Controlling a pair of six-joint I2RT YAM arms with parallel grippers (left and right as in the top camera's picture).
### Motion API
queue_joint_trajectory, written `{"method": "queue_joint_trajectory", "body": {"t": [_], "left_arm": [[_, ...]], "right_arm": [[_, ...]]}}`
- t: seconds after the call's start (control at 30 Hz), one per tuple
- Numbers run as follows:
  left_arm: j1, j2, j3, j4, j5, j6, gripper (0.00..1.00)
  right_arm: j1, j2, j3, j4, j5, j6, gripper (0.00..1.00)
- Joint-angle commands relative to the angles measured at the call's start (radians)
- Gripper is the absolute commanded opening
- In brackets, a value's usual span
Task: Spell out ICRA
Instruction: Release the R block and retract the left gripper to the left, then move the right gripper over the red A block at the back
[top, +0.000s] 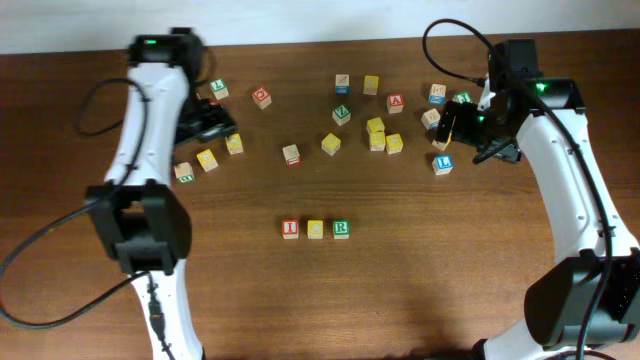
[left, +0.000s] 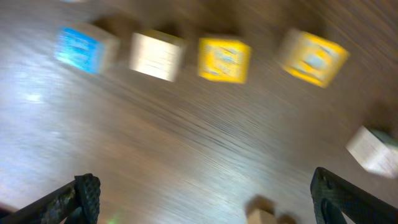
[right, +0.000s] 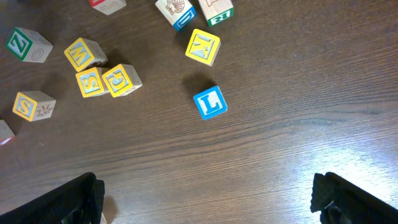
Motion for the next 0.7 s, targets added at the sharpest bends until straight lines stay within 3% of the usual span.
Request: {"method": "queue_joint_trajectory", "body": {"t": [0.0, 0.13, 0.47, 0.6, 0.67], "left_arm": [[0.092, -0.010, 0.013, -0.019, -0.103, 0.015, 0.99], [0.161, -0.010, 0.013, -0.043, -0.098, 0.015, 0.99], [0.171, -0.010, 0.013, -0.039, -0.098, 0.014, 0.99], [0.171, -0.010, 0.013, -0.039, -0.098, 0.014, 0.99], [0.171, -0.010, 0.013, -0.039, -0.098, 0.015, 0.99]], "right_arm": [[-0.002, -0.015, 0.000, 0.000, 0.006, 0.011, 0.98], [-0.002, -0.015, 0.000, 0.000, 0.006, 0.011, 0.98], [-0.002, -0.015, 0.000, 0.005, 0.005, 0.011, 0.98], [-0.002, -0.015, 0.000, 0.015, -0.130, 0.011, 0.98], [-0.001, -0.015, 0.000, 0.088, -0.320, 0.004, 0.98]]}}
